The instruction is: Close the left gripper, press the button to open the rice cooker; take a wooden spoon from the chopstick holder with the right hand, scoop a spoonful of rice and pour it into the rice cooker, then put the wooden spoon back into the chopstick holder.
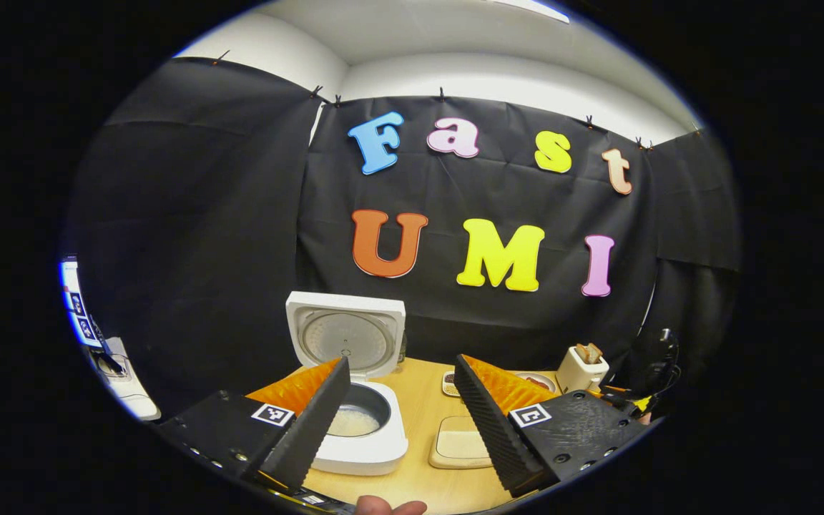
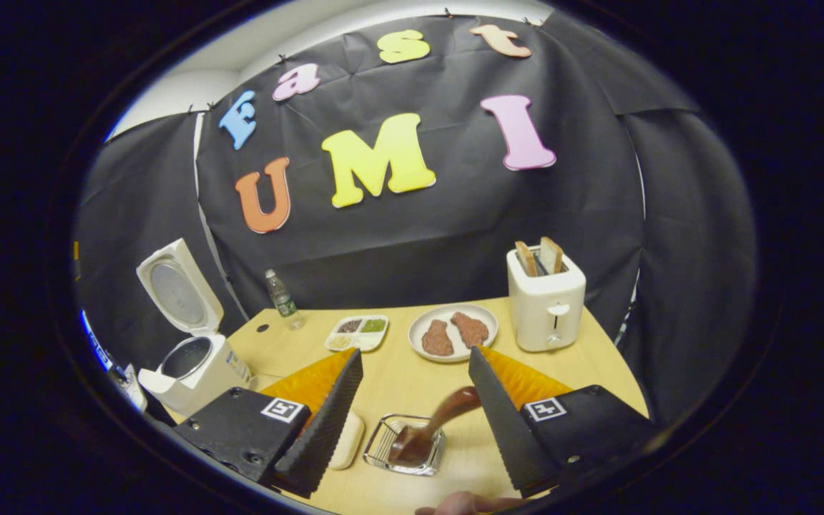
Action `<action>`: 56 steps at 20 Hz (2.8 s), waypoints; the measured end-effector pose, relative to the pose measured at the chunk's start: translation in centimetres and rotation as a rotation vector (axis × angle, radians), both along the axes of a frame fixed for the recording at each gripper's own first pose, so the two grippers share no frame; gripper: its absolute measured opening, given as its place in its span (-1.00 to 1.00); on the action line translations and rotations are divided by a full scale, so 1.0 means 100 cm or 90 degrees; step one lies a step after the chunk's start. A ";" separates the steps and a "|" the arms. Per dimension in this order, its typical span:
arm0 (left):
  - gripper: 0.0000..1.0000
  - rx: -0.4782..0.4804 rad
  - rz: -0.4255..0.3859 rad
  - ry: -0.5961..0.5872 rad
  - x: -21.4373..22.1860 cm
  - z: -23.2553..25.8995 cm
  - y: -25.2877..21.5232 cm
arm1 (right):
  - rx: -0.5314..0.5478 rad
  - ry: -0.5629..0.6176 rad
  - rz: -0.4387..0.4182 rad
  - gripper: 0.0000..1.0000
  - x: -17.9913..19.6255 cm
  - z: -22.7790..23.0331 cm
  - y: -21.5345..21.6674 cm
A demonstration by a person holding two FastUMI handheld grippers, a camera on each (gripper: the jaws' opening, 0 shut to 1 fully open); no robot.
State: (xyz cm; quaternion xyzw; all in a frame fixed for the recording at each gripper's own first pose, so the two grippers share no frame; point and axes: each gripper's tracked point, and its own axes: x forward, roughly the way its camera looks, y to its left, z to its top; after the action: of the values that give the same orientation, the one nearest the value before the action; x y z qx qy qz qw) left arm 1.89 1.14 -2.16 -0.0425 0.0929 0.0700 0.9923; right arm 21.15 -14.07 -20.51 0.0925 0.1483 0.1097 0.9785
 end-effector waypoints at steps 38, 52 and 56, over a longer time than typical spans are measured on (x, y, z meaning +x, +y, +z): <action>0.94 0.033 0.092 0.237 0.239 -0.083 0.162 | -0.099 -0.092 -0.100 1.00 -0.150 0.131 0.033; 0.93 -0.130 0.107 0.381 0.070 -0.182 0.103 | -0.088 -0.111 0.081 0.99 -0.131 0.131 0.117; 0.94 -0.128 0.114 0.407 0.051 -0.211 0.095 | -0.087 -0.086 0.091 0.99 -0.136 0.116 0.117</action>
State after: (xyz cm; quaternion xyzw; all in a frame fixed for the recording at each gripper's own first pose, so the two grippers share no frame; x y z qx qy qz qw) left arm 6.99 10.64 -23.30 -0.1239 0.4017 0.1568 0.8937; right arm 7.53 -2.32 -8.92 0.0071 0.0953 0.1746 0.9800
